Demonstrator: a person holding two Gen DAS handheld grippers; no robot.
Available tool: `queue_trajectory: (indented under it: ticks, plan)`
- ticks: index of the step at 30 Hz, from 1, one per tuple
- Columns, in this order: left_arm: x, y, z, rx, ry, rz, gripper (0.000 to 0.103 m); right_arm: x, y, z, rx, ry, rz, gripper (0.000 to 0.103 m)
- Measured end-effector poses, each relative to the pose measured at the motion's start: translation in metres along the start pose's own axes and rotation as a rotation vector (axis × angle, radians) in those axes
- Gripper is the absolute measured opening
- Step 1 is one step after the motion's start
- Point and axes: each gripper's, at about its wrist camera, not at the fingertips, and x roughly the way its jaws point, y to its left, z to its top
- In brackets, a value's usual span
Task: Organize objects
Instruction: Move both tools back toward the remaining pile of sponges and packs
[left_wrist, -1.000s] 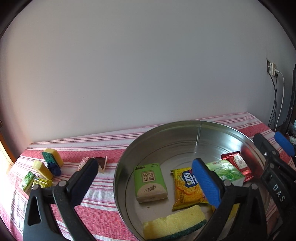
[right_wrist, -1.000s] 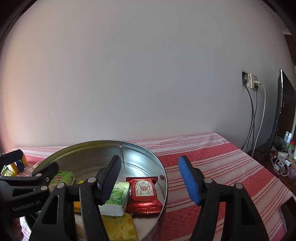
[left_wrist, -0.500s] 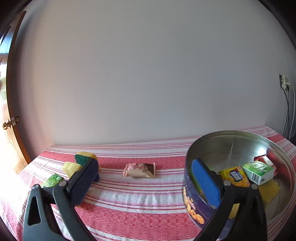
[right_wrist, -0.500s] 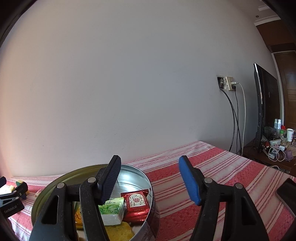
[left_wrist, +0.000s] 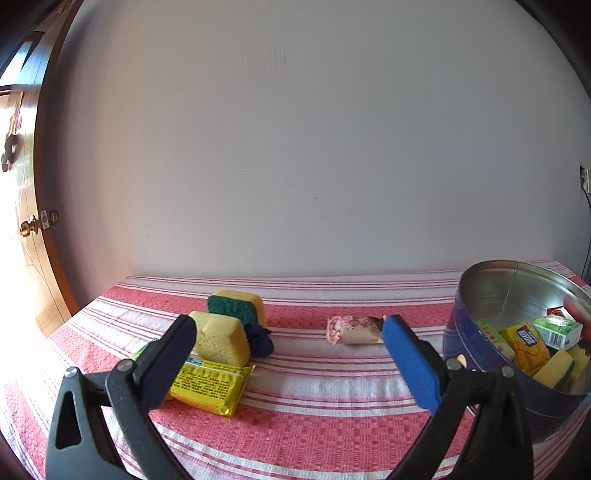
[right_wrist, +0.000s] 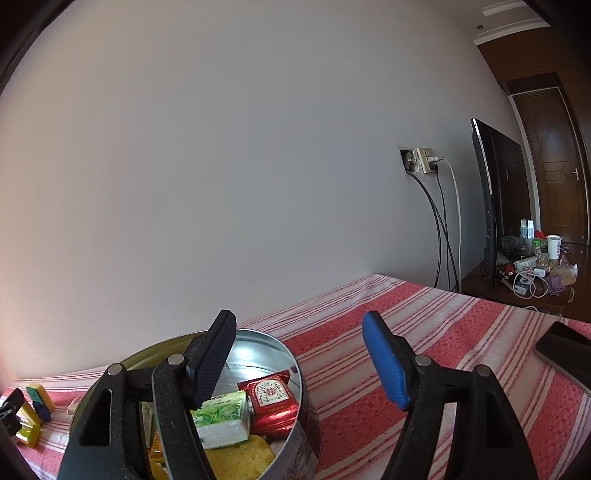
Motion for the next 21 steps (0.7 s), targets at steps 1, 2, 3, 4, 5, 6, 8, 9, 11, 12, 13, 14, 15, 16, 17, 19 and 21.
queue_trajectory:
  ticks: [1,2,3,4,5,6,8,9,11,12,13,14,15,16,17,19,21]
  plan:
    - [0.000,0.005,0.000,-0.002,-0.001,0.010,0.102,-0.005,0.005,-0.002,0.001,-0.010,0.007,0.073]
    - [0.001,0.010,0.000,-0.007,-0.001,0.015,0.102,-0.008,0.010,-0.004,0.001,-0.016,0.015,0.073]
    - [0.002,0.015,0.000,-0.012,0.001,0.019,0.102,-0.011,0.017,-0.006,-0.001,-0.015,0.027,0.073]
    - [0.003,0.020,0.000,-0.017,0.004,0.023,0.102,-0.014,0.025,-0.008,-0.004,-0.009,0.043,0.073]
    - [0.004,0.024,-0.001,-0.023,0.007,0.024,0.102,-0.017,0.033,-0.010,-0.008,-0.004,0.058,0.073]
    - [0.005,0.029,-0.001,-0.029,0.010,0.022,0.102,-0.020,0.040,-0.013,-0.015,-0.005,0.071,0.073]
    - [0.007,0.038,-0.001,-0.038,0.017,0.020,0.102,-0.026,0.058,-0.017,-0.036,-0.008,0.092,0.073]
    - [0.007,0.043,-0.002,-0.041,0.018,0.022,0.101,-0.028,0.067,-0.019,-0.050,-0.008,0.100,0.073]
    - [0.009,0.052,-0.002,-0.043,0.018,0.032,0.101,-0.031,0.086,-0.024,-0.079,-0.004,0.126,0.073]
    - [0.010,0.057,-0.002,-0.044,0.019,0.038,0.101,-0.032,0.095,-0.026,-0.091,-0.002,0.138,0.073]
    - [0.012,0.062,-0.002,-0.047,0.021,0.040,0.100,-0.033,0.103,-0.029,-0.100,0.002,0.154,0.073]
    - [0.015,0.067,-0.003,-0.050,0.024,0.042,0.100,-0.034,0.112,-0.031,-0.107,0.007,0.169,0.073]
    - [0.017,0.072,-0.003,-0.055,0.028,0.043,0.100,-0.035,0.120,-0.034,-0.112,0.015,0.186,0.073]
    - [0.019,0.077,-0.003,-0.061,0.034,0.044,0.100,-0.036,0.128,-0.037,-0.114,0.025,0.202,0.073]
    - [0.021,0.083,-0.003,-0.067,0.040,0.046,0.100,-0.036,0.136,-0.040,-0.118,0.040,0.219,0.073]
    - [0.025,0.093,-0.004,-0.076,0.053,0.053,0.100,-0.035,0.152,-0.046,-0.134,0.064,0.243,0.073]
    - [0.030,0.105,-0.005,-0.076,0.064,0.066,0.100,-0.036,0.168,-0.051,-0.151,0.077,0.259,0.073]
